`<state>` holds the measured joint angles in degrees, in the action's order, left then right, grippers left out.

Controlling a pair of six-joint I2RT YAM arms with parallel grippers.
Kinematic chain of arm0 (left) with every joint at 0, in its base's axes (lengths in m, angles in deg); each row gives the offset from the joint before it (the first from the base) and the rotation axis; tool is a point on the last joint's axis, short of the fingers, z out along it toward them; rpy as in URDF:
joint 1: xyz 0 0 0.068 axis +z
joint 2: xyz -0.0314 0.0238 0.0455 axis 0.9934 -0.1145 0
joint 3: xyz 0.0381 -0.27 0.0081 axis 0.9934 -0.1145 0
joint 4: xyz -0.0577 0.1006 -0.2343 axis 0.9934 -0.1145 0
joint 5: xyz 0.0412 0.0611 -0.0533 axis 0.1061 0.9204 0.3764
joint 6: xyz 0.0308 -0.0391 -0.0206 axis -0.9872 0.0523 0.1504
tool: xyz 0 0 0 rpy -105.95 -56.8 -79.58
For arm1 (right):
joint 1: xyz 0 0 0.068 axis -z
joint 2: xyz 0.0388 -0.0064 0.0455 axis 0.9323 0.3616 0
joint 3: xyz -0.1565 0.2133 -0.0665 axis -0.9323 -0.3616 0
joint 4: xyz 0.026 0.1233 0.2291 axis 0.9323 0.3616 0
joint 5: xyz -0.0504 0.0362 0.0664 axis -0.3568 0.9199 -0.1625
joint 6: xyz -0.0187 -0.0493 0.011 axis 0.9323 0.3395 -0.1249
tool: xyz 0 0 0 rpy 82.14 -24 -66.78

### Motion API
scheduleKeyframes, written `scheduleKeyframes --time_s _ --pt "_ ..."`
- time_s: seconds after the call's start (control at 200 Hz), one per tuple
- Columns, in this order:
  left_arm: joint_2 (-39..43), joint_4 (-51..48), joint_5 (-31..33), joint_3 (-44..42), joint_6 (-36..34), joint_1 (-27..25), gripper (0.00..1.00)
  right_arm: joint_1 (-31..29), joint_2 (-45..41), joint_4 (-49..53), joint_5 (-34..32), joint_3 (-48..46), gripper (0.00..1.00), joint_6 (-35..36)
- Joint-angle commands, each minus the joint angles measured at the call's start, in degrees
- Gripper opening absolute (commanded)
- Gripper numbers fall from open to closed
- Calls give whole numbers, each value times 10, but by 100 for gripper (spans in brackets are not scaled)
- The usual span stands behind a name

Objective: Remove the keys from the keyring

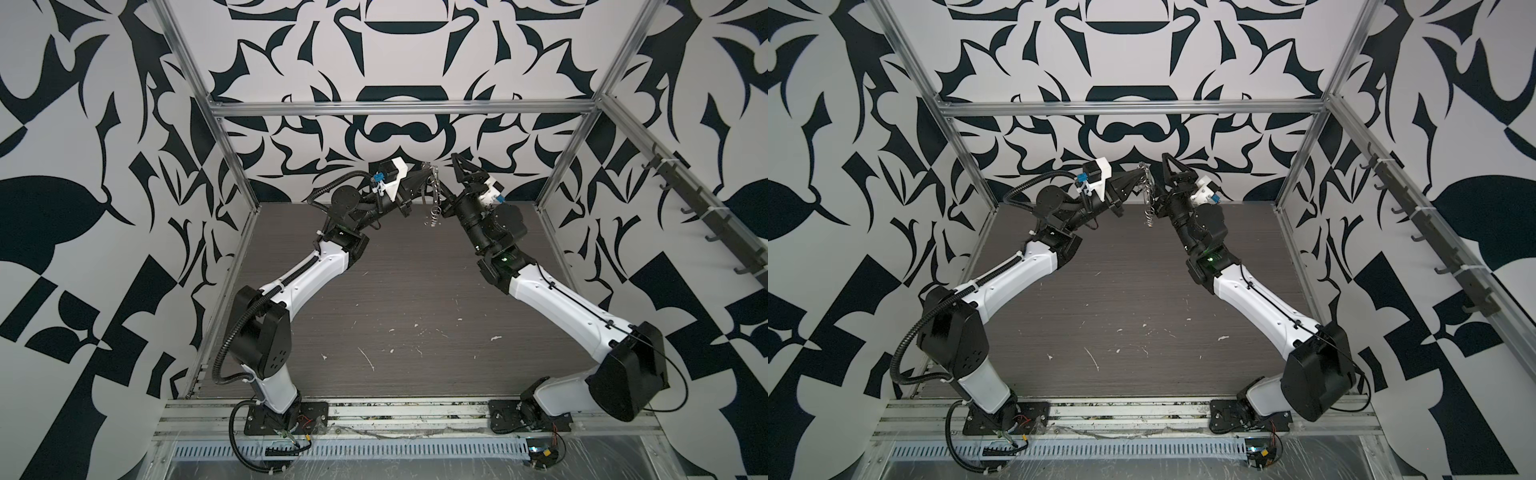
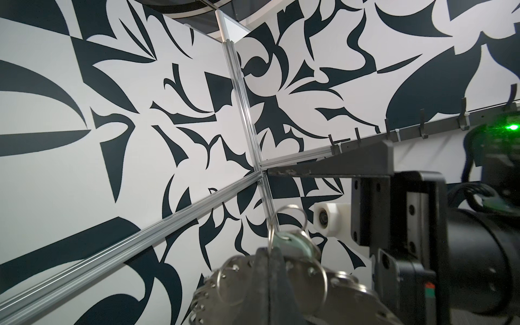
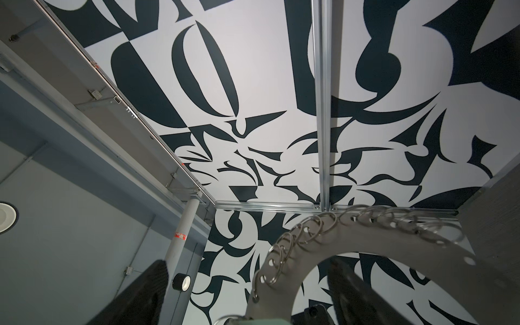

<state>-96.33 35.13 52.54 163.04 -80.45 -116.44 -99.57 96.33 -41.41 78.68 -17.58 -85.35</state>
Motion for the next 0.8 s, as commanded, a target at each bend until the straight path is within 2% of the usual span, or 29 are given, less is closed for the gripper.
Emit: scheduleKeyframes --time_s 0.0,0.795 --pt "-4 34 -5 22 11 -2 0 2 -4 -44 19 33 92 -7" --pt "-9 38 6 29 13 -2 0 13 -26 -56 19 53 92 39"
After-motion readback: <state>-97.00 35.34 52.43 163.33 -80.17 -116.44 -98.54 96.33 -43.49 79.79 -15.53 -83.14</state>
